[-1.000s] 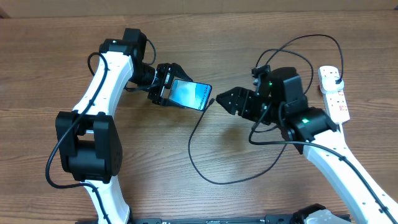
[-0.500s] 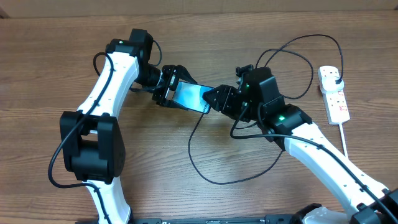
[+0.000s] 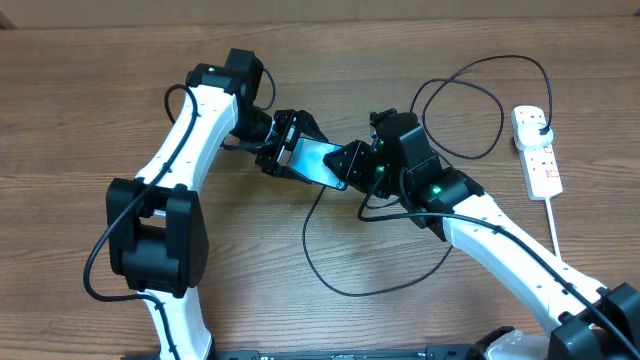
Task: Plug charger to phone and switch on socket
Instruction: 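Grasp the phone's top edge with the right gripper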
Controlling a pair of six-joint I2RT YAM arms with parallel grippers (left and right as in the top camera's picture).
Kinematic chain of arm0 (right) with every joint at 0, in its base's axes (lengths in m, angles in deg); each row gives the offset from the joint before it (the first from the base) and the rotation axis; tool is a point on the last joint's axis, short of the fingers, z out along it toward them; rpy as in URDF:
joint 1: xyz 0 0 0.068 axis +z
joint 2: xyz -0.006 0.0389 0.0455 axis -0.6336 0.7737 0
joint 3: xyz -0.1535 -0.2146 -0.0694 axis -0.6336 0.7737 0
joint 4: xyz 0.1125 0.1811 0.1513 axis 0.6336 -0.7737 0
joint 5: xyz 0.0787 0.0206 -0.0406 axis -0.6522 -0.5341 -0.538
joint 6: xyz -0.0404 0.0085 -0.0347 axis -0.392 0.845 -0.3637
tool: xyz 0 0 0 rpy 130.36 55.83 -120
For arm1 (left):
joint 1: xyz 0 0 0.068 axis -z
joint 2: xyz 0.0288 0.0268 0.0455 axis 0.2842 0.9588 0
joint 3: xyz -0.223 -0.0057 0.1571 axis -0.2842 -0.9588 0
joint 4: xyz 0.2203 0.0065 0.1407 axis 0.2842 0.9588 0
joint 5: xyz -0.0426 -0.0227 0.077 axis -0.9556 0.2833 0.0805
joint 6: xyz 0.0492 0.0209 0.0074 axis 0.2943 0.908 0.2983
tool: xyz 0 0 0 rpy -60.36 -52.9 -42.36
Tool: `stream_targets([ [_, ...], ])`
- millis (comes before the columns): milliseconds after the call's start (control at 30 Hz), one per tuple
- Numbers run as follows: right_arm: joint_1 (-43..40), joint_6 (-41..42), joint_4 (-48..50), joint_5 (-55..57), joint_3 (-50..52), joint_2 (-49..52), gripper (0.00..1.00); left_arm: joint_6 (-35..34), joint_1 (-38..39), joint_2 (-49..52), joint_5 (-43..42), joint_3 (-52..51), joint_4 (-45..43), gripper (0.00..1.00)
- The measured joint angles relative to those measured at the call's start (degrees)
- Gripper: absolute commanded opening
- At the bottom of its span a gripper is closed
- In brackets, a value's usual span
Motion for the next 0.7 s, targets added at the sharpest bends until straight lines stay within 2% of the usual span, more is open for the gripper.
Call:
stream_targets([
  [167,0.0,0.1,0.0,0.7,0.0,0.0,0.09,-0.1,0.0,0.0,0.0,0.0,0.0,0.55],
  [500,0.0,0.0,-0.2,0.9,0.0,0.0,0.04,-0.2,0.0,0.0,0.0,0.0,0.0,0.56],
  [700,0.0,0.0,-0.2,0.9,0.0,0.0,0.04,-0.2,0.0,0.0,0.0,0.0,0.0,0.64],
])
